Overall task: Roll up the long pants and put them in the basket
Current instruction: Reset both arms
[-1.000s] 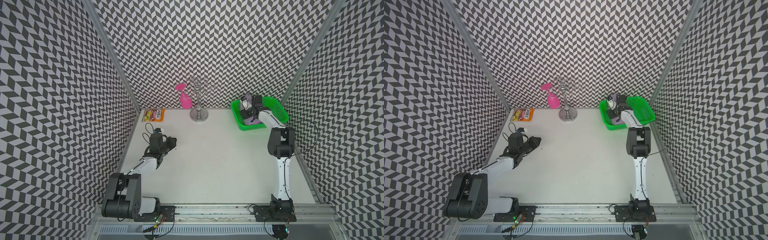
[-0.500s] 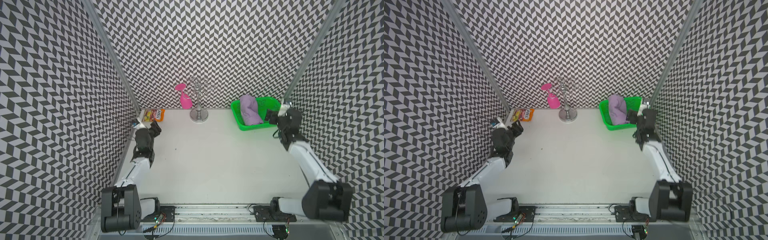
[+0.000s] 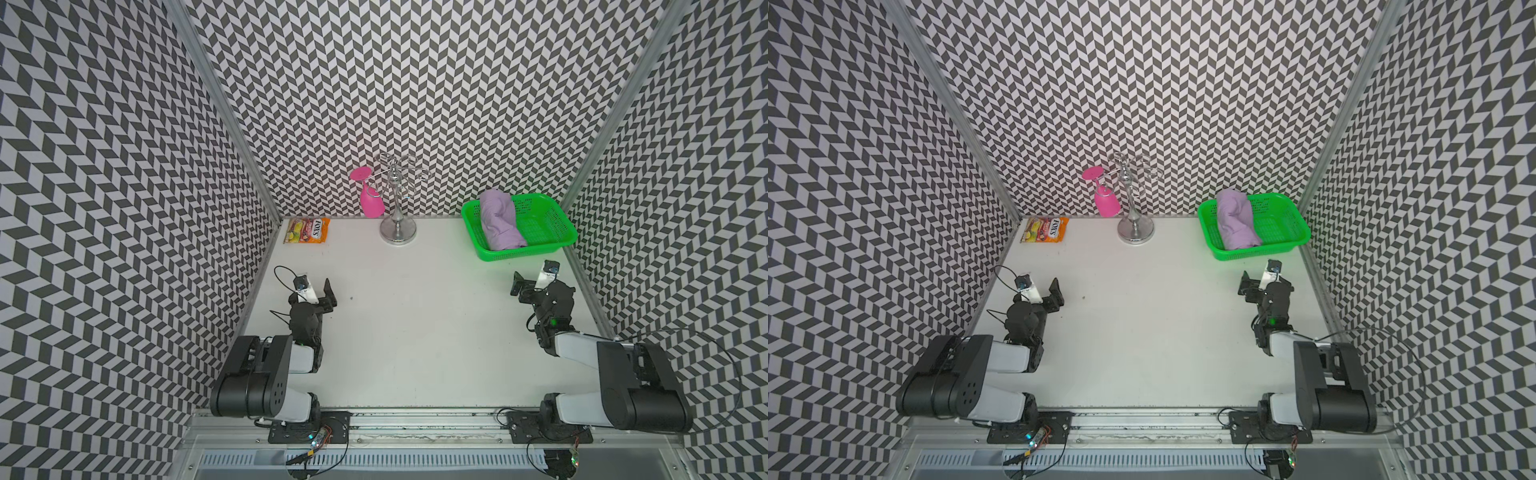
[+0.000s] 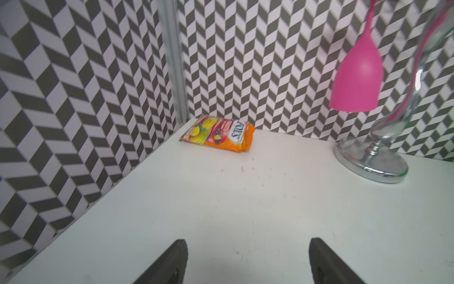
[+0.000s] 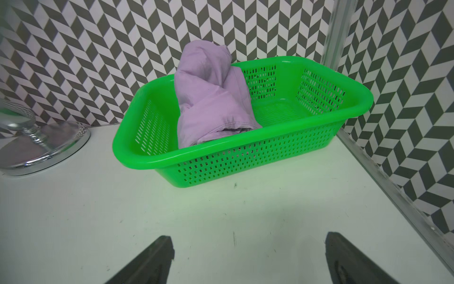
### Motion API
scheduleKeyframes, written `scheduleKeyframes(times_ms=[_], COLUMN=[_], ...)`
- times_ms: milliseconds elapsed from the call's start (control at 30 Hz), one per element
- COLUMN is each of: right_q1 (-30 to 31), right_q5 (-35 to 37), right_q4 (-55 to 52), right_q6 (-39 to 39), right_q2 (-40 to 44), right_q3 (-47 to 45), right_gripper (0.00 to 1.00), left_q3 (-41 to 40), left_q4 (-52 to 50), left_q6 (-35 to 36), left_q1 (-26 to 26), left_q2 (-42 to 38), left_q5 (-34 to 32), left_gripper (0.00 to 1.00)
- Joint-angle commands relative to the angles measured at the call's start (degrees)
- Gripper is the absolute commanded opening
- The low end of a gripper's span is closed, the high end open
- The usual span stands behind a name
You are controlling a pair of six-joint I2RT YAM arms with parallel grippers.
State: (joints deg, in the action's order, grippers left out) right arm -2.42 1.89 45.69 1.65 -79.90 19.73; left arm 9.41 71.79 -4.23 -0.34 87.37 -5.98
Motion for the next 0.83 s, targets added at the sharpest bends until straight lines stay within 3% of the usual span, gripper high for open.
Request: scheduleKeyframes(times_ms=[0,33,133,200,233,333,467,800], right_q1=[0.6,1.3,2.6,2.7,2.8,2.8,4.2,4.8], right_q5=[-7.3,-7.7,-6.2,-5.5,-5.7,0.3,3.1,4.1], right_q4=[10.9,13.0,26.4,38.1,39.5,23.2,33.1,25.5], right_q6=[-2.3,-2.7,-3.1,-2.3,-2.3,-0.3,-1.0,-1.3], right_q2=[-0.3,-0.1,-3.8,-10.0,-10.6,-7.1,-9.9,-8.1], right_q3=[-1.2,-2.1,-6.5,-10.1,-10.7,-4.8,-6.5,-4.9], right_gripper=[0.99,1.0,1.0,0.99,1.0,1.0,1.0,1.0], left_q3=[-0.1,0.9,2.2,5.5,5.4,5.8,5.7,5.9], left_q4=[7.2,3.4,5.2,-2.7,-1.1,-2.6,-2.2,-2.8], left_q6=[5.8,5.4,5.7,3.6,3.9,4.2,4.2,4.3], left_q1=[-0.5,-0.8,-0.8,0.3,0.3,0.1,-0.2,-0.2], left_q2=[0.6,-1.0,1.8,0.9,1.6,1.2,1.4,1.3], left_q5=[7.3,6.9,6.3,5.6,5.6,5.4,5.1,4.9], left_gripper=[0.8,0.79,0.8,0.82,0.98,1.0,1.0,1.0])
